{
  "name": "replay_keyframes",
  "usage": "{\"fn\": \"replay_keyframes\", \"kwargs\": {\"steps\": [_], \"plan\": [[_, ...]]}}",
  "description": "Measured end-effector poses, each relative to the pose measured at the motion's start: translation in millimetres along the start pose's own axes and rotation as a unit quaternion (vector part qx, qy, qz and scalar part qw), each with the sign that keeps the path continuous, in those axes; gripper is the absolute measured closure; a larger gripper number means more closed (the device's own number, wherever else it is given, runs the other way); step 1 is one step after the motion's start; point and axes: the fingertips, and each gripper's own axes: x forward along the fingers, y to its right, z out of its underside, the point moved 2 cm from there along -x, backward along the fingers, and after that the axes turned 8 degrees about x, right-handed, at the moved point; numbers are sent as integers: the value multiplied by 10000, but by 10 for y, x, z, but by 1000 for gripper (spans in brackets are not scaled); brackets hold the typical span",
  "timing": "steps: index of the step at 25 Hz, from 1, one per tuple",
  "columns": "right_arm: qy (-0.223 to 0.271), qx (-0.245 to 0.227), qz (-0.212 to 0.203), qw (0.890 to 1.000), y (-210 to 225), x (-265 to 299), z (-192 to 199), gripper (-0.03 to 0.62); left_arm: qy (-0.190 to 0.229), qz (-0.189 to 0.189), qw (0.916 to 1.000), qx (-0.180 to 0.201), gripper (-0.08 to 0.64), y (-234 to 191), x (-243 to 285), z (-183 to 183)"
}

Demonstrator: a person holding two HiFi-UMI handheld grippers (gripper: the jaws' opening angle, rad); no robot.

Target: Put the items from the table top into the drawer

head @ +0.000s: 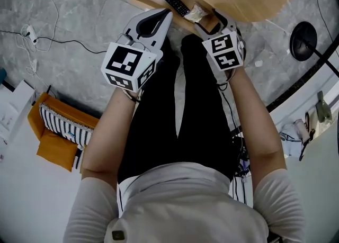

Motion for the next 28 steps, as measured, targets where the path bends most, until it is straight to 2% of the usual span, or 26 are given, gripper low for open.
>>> {"fn": "replay_keyframes", "kwargs": {"steps": [3, 10, 15, 21, 28], "plan": [[87, -44, -92, 9999, -88, -303, -239, 296, 175, -91, 9998, 71, 551, 1, -168, -336], [978, -184, -60, 9950, -330, -1344, -1147, 450, 388, -153, 9983, 418, 551, 148, -783, -1240], [1521, -430, -222, 9872, -737, -2159, -1761, 502, 640, -225, 9943, 817, 551, 248, -1423, -1907], [2307, -970, -75, 9682, -1241, -3146, -2470, 545, 1205, -247, 9878, 954, 551, 412, -2256, -2684], [3300, -1071, -35, 9379, -1829, -4320, -3047, 560, 1704, -114, 9778, 1213, 551, 917, -3079, -3187]]}}
